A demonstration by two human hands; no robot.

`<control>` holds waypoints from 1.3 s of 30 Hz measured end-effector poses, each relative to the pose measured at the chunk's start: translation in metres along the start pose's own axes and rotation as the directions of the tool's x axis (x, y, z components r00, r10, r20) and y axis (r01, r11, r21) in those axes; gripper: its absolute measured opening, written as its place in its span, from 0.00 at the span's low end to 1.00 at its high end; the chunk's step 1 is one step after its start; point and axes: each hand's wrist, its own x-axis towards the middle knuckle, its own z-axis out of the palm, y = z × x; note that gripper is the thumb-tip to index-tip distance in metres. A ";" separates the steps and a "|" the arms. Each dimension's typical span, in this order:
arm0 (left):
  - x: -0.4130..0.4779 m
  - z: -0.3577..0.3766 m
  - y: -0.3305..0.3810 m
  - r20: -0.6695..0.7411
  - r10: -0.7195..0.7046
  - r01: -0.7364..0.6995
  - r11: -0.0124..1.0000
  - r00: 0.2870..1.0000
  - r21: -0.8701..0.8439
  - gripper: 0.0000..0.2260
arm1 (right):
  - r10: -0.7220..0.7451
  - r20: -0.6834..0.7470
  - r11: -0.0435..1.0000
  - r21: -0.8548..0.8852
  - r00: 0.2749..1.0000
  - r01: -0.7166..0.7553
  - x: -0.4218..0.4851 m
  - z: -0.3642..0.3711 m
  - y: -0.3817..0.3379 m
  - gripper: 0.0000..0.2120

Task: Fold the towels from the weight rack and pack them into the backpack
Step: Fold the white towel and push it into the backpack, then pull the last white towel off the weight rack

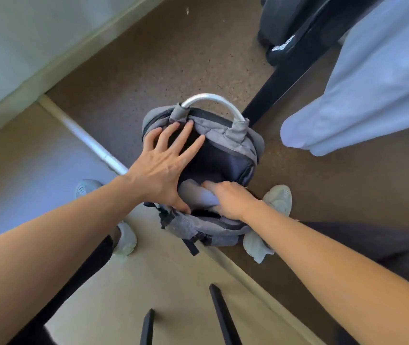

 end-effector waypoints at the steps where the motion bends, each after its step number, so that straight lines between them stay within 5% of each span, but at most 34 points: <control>1: 0.000 -0.001 0.000 0.011 0.001 -0.001 1.000 1.000 0.000 0.71 | -0.017 0.068 0.999 0.029 0.998 0.015 0.005 0.006 -0.001 0.23; 4: -0.001 0.000 0.000 0.019 0.014 -0.014 1.000 1.000 0.005 0.72 | 0.023 0.204 0.997 0.070 0.979 -0.038 0.018 0.029 0.004 0.26; 11: -0.010 0.003 0.004 0.016 0.024 -0.025 0.999 1.000 0.041 0.72 | 0.184 0.179 0.980 -0.109 0.967 -0.166 0.046 0.057 0.029 0.31; 17: -0.010 0.002 0.006 0.027 0.019 -0.019 1.000 0.999 0.015 0.72 | -0.189 -0.006 0.965 -0.184 0.982 0.185 0.036 0.050 0.020 0.46; 22: -0.009 0.002 0.004 0.034 0.012 -0.013 1.000 0.999 0.009 0.73 | -0.391 0.129 0.821 -0.399 0.911 0.409 0.042 0.049 0.021 0.30; 26: -0.010 0.004 0.003 0.021 0.021 -0.021 1.000 1.000 0.015 0.72 | -0.208 0.175 0.879 -0.398 0.962 0.262 0.046 0.046 0.023 0.32; 30: -0.009 0.006 0.003 0.022 0.028 -0.028 0.999 0.999 0.020 0.73 | 0.043 0.193 0.976 -0.216 0.980 0.000 0.055 0.042 0.021 0.36; 36: -0.007 0.002 0.003 0.028 0.015 -0.015 1.000 0.999 0.008 0.72 | 0.065 0.183 0.985 -0.169 0.981 -0.033 0.042 0.038 0.025 0.37; 39: -0.005 -0.001 0.003 0.014 0.011 -0.011 1.000 1.000 -0.001 0.70 | -0.049 0.247 0.978 -0.183 0.968 0.096 0.019 0.006 0.017 0.27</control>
